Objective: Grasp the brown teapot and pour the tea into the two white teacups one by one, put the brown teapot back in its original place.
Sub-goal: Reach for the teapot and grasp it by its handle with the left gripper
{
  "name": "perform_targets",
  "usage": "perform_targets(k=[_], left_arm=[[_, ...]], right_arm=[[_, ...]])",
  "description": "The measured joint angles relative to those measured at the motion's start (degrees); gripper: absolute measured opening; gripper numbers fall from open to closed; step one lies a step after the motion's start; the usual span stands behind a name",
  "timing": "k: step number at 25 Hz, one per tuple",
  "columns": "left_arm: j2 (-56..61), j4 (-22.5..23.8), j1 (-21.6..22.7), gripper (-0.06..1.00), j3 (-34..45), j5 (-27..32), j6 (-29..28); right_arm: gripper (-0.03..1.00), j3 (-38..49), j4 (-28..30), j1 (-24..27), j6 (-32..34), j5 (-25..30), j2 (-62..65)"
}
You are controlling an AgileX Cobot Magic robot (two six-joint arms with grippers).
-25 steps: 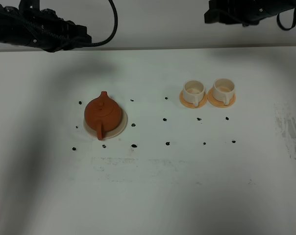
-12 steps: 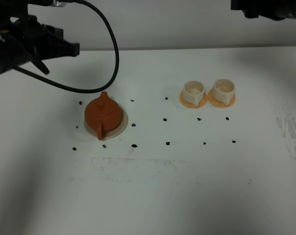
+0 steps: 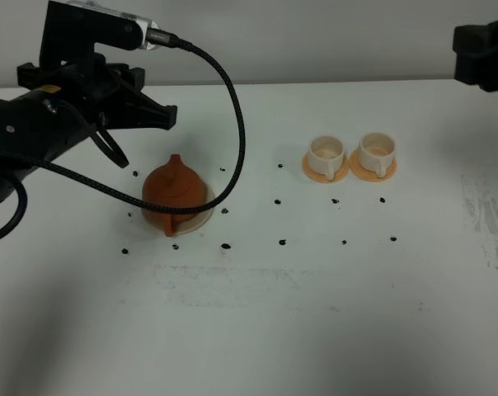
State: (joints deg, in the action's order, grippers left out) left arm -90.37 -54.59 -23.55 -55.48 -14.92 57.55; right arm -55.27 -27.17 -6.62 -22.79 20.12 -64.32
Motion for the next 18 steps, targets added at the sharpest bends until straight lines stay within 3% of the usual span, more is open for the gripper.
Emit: perform_targets(k=[12, 18], left_arm=[[0.1, 1.3, -0.2, 0.15, 0.0, 4.0, 1.1], [0.1, 1.3, -0.2, 0.15, 0.0, 4.1, 2.6]], right_arm=[[0.49, 10.2, 2.9, -0.2, 0.9, 13.5, 27.8], [0.49, 12.0, 12.7, -0.2, 7.8, 22.2, 34.5]])
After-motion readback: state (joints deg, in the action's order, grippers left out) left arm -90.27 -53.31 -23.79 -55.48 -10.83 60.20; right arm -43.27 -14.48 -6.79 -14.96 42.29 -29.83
